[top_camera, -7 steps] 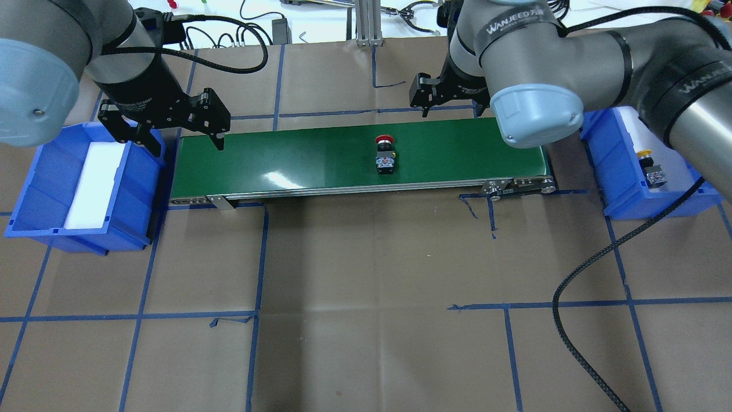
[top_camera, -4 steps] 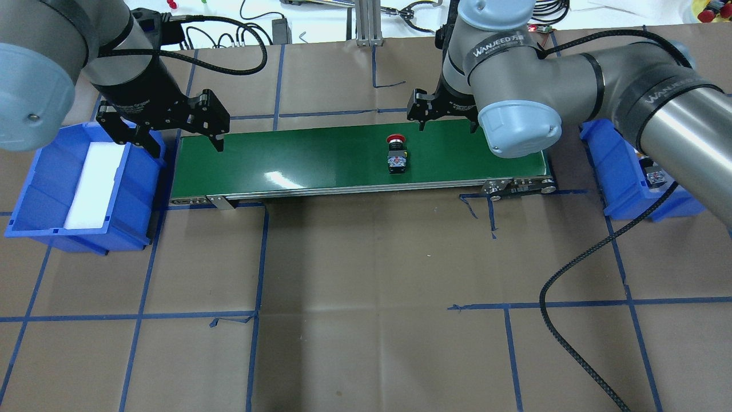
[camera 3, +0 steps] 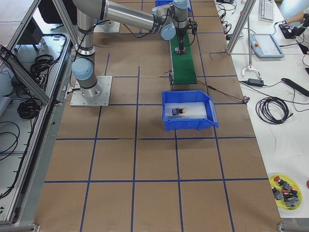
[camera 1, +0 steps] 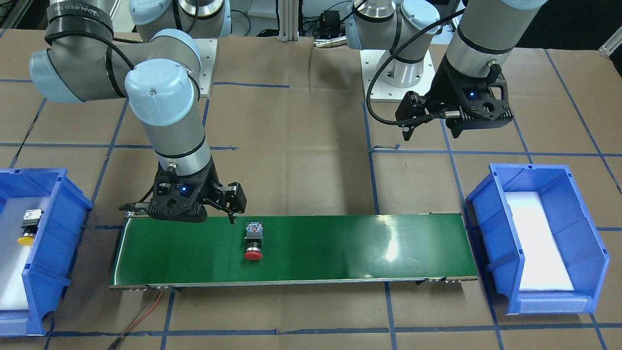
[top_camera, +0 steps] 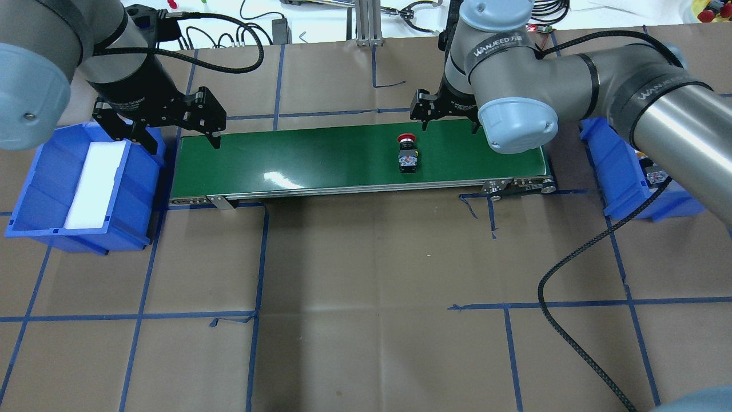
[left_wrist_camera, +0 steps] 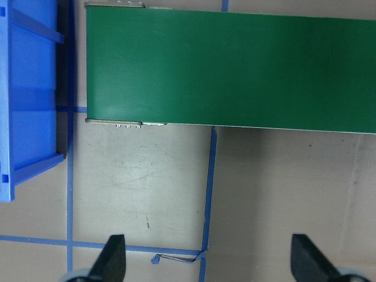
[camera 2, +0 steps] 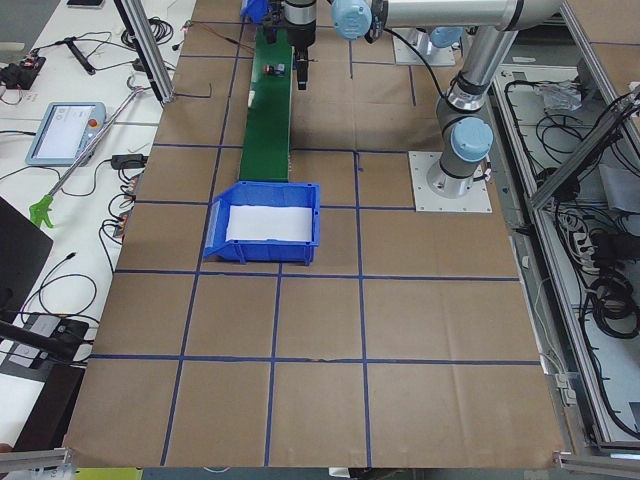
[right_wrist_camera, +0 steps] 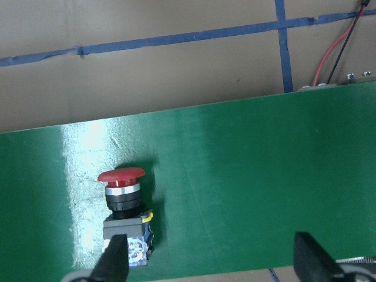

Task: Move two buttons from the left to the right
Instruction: 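Move the right gripper back over the belt toward the red button, then lower the right gripper onto the red button and close it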

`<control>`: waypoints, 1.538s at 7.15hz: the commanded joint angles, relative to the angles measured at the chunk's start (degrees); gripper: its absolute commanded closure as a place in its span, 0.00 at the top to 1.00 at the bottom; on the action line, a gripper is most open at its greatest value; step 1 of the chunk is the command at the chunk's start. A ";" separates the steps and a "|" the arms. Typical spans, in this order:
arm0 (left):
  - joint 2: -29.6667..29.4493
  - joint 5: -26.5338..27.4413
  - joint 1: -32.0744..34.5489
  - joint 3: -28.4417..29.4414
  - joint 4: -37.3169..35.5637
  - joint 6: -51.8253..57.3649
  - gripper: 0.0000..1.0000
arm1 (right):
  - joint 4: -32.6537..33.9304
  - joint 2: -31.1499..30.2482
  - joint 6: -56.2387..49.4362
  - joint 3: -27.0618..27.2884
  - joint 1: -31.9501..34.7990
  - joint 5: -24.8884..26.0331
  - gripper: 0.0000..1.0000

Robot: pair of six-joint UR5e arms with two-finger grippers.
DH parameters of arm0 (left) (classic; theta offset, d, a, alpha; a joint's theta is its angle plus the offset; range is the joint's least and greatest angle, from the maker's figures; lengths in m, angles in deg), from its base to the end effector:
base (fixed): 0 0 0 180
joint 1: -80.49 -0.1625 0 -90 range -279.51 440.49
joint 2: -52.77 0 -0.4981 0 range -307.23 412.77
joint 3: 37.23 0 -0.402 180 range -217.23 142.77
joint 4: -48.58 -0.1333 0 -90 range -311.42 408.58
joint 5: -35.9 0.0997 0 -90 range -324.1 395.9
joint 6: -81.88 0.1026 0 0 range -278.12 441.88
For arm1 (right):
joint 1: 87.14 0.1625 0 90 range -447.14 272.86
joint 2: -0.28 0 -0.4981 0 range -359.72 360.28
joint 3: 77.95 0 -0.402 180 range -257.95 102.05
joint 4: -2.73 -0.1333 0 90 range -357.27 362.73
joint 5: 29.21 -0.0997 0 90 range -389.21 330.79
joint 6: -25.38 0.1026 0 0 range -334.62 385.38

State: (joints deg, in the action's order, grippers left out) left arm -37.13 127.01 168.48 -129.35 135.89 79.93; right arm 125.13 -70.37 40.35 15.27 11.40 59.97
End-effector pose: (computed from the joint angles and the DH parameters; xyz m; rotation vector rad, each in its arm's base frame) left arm -0.1136 -0.5061 0.5450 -0.1080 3.1203 -0.0182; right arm 0.2301 -0.6248 0.3941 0.1710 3.0774 -0.2550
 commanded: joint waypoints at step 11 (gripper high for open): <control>-0.10 0.20 -0.80 0.01 -2.06 0.36 1.00 | -0.76 7.46 1.46 0.39 0.43 -0.68 0.37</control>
State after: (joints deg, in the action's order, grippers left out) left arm -37.22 127.19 167.70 -129.34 133.92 80.36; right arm 124.92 -63.16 42.07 15.99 11.90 59.22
